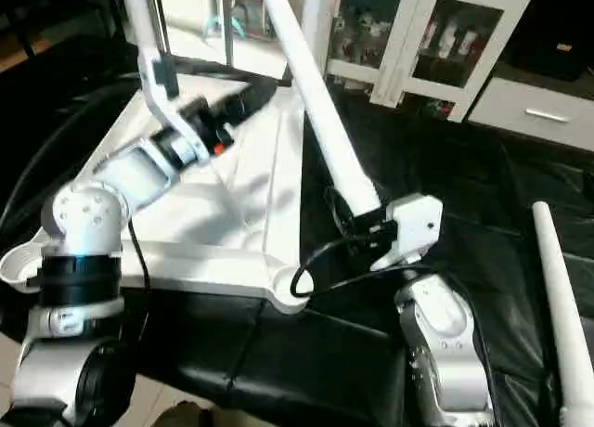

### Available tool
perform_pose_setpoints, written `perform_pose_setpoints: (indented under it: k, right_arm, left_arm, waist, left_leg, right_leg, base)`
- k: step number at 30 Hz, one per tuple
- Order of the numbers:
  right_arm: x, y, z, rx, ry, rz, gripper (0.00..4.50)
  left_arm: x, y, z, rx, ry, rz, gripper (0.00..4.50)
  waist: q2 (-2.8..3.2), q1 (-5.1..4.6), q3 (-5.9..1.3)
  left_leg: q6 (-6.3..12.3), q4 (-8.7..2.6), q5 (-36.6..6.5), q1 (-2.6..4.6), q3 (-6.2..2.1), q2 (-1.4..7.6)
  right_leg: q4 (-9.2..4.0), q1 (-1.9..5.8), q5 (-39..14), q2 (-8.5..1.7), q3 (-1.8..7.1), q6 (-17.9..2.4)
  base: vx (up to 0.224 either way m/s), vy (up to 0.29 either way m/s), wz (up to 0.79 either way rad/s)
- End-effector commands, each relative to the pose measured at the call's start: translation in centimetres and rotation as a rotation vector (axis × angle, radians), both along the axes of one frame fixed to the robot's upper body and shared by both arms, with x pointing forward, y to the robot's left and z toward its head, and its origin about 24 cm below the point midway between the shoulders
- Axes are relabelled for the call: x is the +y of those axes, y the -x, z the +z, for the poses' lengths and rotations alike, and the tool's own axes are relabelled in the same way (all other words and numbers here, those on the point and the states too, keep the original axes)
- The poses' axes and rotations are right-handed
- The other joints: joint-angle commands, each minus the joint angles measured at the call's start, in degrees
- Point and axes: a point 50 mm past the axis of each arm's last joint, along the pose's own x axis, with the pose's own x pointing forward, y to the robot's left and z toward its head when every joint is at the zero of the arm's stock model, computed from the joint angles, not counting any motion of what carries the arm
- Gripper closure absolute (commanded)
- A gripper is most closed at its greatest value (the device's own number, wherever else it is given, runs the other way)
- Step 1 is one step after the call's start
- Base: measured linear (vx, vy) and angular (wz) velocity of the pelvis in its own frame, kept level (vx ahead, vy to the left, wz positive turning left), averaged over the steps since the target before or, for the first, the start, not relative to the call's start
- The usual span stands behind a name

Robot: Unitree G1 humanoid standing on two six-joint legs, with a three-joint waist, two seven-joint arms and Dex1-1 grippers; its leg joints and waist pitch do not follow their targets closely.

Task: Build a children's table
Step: Pick table leg

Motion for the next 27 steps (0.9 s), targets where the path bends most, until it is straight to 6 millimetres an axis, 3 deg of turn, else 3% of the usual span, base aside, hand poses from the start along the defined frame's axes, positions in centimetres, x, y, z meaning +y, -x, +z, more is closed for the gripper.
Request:
perform_pose_setpoints:
  k: [1,7,8,13,22,27]
  right_arm:
    - [0.2,0.1,1.2,-0.064,0.025,0.024,1.76]
    - [0.8,-0.1,1.2,-0.076,0.075,0.086,1.76]
    - [1.0,-0.1,1.1,-0.074,0.082,0.098,1.76]
    - [2.4,0.1,0.7,-0.064,0.115,0.186,1.76]
    - [3.2,0.2,0.7,-0.069,0.125,0.24,1.77]
    - [3.5,0.2,0.5,-0.056,0.117,0.249,1.77]
  left_arm:
    - [-0.3,-0.3,-0.1,0.031,0.007,0.002,0.01]
    - [-0.5,-0.5,0.1,0.047,0.046,-0.018,0.0]
    - [-0.5,-0.5,0.2,0.05,0.055,-0.023,0.0]
    - [-0.9,-0.7,0.9,0.039,0.088,-0.042,0.0]
    - [-1.4,-0.4,1.1,0.034,0.076,-0.09,0.0]
    - [-1.2,-0.7,1.3,0.047,0.087,-0.081,0.56]
  waist:
    - [0.06,0.09,-5.01]
    - [0.13,0.2,-5.07]
    - [-0.07,0.24,-5.07]
    - [-0.16,0.35,-4.96]
    - [-0.1,0.5,-4.99]
    - [-0.18,0.54,-5.04]
  left_leg:
    - [0.92,-4.49,-9.5,1.5,-0.76,1.96]
    - [1.03,-4.5,-9.2,1.58,-0.81,2.1]
    - [1.1,-4.47,-9.5,1.64,-0.8,2.13]
    - [0.93,-4.54,-10.7,1.67,-0.79,2.15]
    - [0.98,-4.56,-10.2,1.68,-0.81,2.22]
    - [1.05,-4.5,-10.0,1.65,-0.78,2.17]
  right_leg:
    - [-4.01,2.67,-3.3,-3.13,1.95,-11.3]
    - [-3.98,2.78,-3.1,-3.18,1.87,-12.1]
    - [-3.96,2.81,-3.5,-3.3,1.88,-12.3]
    - [-4.25,2.69,-5.7,-3.33,1.91,-11.9]
    - [-4.11,2.65,-4.9,-3.34,1.93,-12.1]
    - [-4.1,2.7,-4.8,-3.36,1.95,-11.9]
  base:
    - [0.0,0.0,0.0]
    - [0.0,0.0,0.0]
    - [0.0,0.0,0.0]
    - [0.0,0.0,0.0]
    - [0.0,0.0,0.0]
    - [0.0,0.0,0.0]
